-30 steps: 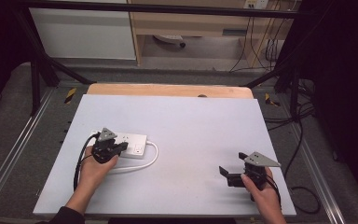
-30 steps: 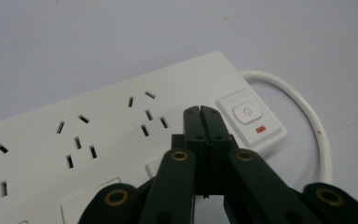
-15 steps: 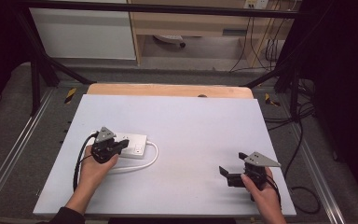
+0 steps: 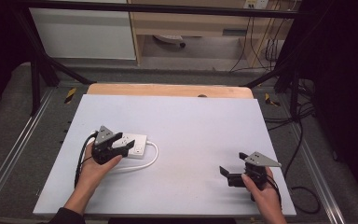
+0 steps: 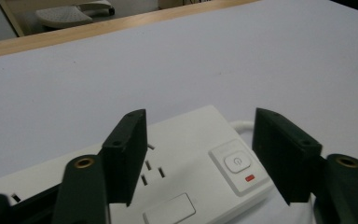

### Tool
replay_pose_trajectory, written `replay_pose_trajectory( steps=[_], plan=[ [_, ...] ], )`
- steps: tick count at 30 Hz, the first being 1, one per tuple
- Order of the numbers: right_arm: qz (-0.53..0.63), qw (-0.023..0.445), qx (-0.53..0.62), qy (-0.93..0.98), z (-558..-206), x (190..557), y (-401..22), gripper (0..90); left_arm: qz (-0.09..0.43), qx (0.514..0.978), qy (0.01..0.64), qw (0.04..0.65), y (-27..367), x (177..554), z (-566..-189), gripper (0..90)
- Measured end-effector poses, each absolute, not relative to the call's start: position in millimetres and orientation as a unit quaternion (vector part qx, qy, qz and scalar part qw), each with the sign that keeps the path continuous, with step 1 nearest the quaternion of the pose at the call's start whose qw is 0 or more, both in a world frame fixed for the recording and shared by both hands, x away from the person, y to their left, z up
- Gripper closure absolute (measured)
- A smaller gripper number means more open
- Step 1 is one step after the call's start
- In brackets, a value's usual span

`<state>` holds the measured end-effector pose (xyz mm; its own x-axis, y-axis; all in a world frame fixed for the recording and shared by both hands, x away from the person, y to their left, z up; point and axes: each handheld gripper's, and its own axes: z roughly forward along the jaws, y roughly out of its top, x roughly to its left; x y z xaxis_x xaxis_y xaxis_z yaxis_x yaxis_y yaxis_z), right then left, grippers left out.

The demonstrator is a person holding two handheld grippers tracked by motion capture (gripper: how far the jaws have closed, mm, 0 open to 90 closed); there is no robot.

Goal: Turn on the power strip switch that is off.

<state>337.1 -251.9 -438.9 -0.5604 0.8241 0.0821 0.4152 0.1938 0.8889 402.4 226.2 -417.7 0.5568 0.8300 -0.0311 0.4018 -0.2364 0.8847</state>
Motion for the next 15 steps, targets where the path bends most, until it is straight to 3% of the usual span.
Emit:
replay_pose_trajectory(
  steps=[8,15],
  plan=[
    [0.48,0.213,0.418,0.741,-438.5,337.6,-251.8,2.2,0.231,0.731,0.411,0.493,228.5,400.4,-411.8,13.8],
    [0.481,0.214,0.421,0.738,-438.1,336.5,-254.1,2.2,0.232,0.723,0.408,0.507,232.7,397.6,-403.9,8.3]
  ],
)
